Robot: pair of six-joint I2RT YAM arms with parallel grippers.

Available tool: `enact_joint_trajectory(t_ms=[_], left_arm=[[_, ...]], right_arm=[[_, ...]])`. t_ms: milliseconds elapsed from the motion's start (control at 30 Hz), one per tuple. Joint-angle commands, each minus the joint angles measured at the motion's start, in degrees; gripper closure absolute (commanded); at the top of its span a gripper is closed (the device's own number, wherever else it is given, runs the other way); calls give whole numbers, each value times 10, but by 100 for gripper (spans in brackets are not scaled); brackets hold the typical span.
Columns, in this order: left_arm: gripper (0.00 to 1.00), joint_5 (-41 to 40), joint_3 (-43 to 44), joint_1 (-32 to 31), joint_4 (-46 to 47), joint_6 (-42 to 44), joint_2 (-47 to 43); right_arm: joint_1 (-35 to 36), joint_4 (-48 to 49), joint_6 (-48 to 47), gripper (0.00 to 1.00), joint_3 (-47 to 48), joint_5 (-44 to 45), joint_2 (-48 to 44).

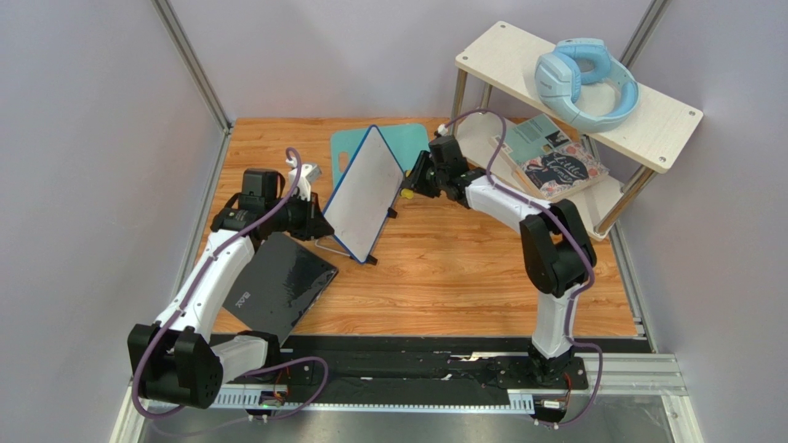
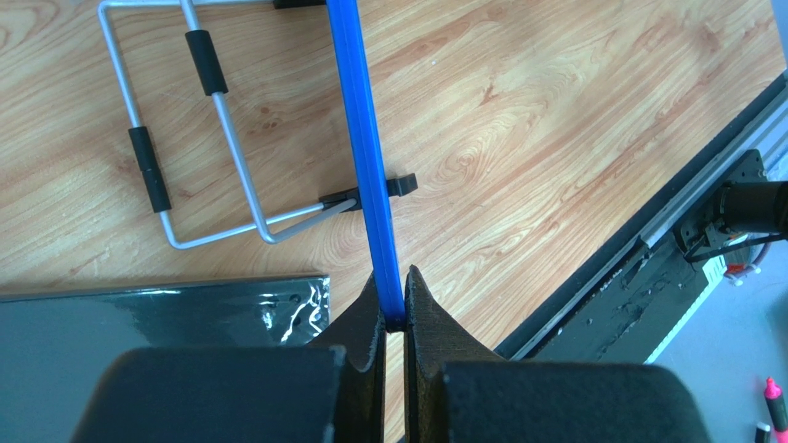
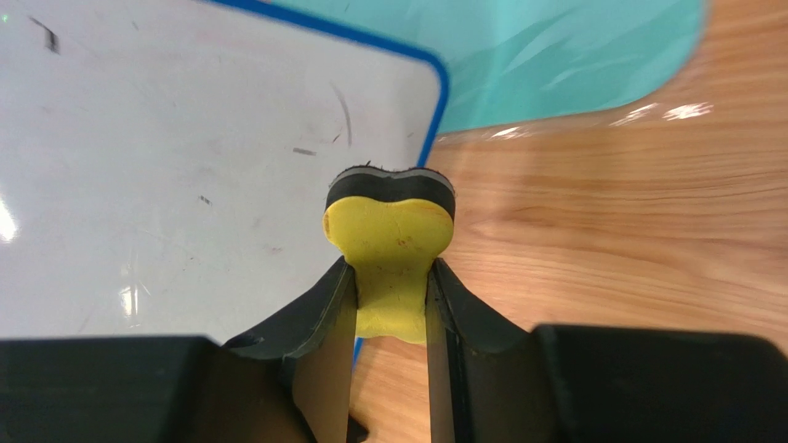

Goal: Erase the whiteboard

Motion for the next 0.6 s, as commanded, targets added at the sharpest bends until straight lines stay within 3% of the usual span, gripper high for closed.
enact_joint_trajectory(t_ms=[0,100,267,567], left_arm=[[100,-7,-1,-18,-67,34,9],[100,-12,12,-18,-88,34,-4],[100,-7,43,-18,-111,6,-8],[100,-11,87,-18,-189,-7,24]], right_arm=[[-21,-113,-110,100,38,104,-58],[-28,-169,-150,99,43,131,-59],[-39,-176,-167,87,-3,97,-66],[-39,-204,-186,34,-27,90,-55]])
